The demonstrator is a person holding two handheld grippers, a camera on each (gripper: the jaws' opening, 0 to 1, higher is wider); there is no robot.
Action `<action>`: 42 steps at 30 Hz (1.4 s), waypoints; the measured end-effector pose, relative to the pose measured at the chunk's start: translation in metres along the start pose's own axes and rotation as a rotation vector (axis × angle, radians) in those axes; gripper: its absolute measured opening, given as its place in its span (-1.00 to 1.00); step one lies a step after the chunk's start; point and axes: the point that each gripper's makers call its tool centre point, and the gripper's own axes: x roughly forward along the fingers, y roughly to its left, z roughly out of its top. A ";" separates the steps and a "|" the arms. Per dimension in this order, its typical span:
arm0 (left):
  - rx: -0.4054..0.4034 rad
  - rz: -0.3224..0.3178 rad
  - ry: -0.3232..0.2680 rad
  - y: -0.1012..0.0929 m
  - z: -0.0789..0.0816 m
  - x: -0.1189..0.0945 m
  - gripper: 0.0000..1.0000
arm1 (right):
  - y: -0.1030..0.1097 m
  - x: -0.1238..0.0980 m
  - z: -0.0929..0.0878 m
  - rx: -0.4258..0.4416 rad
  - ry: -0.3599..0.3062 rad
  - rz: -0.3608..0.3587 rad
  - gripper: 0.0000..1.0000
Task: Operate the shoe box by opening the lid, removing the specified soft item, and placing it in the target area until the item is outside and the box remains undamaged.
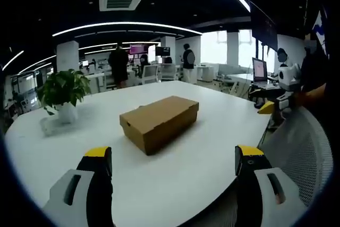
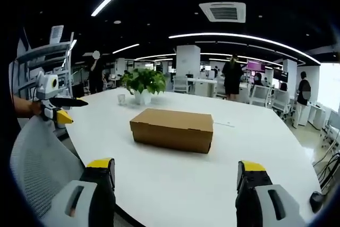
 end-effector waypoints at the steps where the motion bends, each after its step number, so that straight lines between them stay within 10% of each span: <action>1: -0.002 0.003 0.000 0.001 0.000 0.000 0.99 | 0.000 0.000 0.000 -0.001 -0.001 0.000 0.92; 42: -0.015 0.011 0.044 0.018 0.017 0.021 0.99 | -0.015 0.019 0.010 -0.032 0.061 0.044 0.81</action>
